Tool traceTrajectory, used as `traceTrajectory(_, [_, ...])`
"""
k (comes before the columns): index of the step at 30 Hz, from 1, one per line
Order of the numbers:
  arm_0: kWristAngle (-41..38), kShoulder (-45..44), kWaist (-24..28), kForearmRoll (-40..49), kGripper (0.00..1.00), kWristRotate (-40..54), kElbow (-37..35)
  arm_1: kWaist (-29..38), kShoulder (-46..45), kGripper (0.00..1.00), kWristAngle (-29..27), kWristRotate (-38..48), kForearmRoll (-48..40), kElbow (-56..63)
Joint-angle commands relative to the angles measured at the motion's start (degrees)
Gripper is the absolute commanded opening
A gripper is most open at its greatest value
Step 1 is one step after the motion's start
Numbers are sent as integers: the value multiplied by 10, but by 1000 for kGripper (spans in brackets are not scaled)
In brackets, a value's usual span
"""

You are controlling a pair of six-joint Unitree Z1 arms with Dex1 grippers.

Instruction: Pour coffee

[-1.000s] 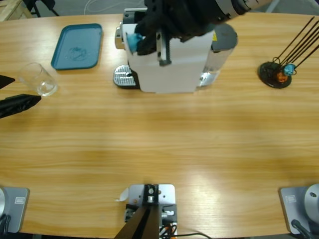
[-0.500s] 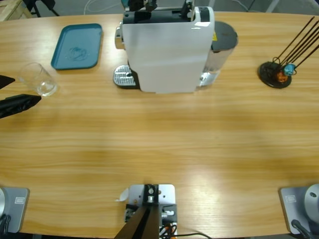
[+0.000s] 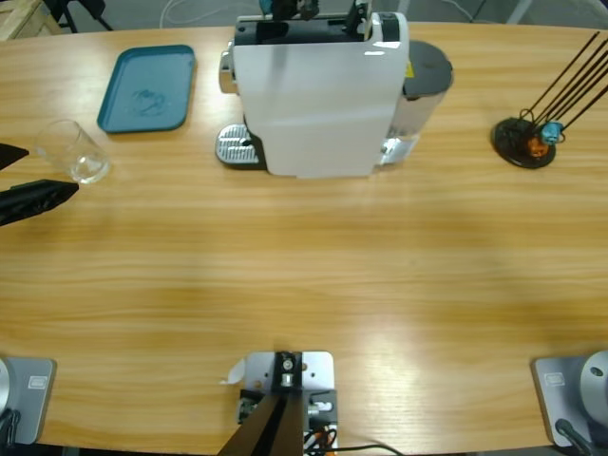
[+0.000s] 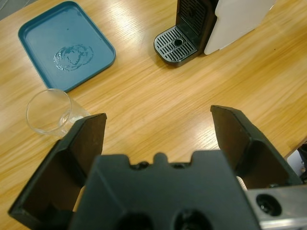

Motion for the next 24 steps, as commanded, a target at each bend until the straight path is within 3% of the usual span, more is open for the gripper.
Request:
traceTrajectory(1, [5, -4, -3, -5, 941, -6, 21, -7, 54, 71, 7, -1, 9, -2])
traceTrajectory(21, [6, -3, -3, -5, 941, -6, 20, 1, 68, 77, 5, 5, 31, -21])
traceTrajectory(22, [6, -3, -3, -5, 941, -6, 20, 2, 67, 124, 4, 5, 33, -21])
traceTrajectory(23, [6, -4, -3, -5, 941, -6, 20, 3, 67, 254, 3, 7, 34, -22])
traceTrajectory(24, [6, -3, -3, -5, 941, -6, 21, 3, 66, 288, 3, 10, 35, -22])
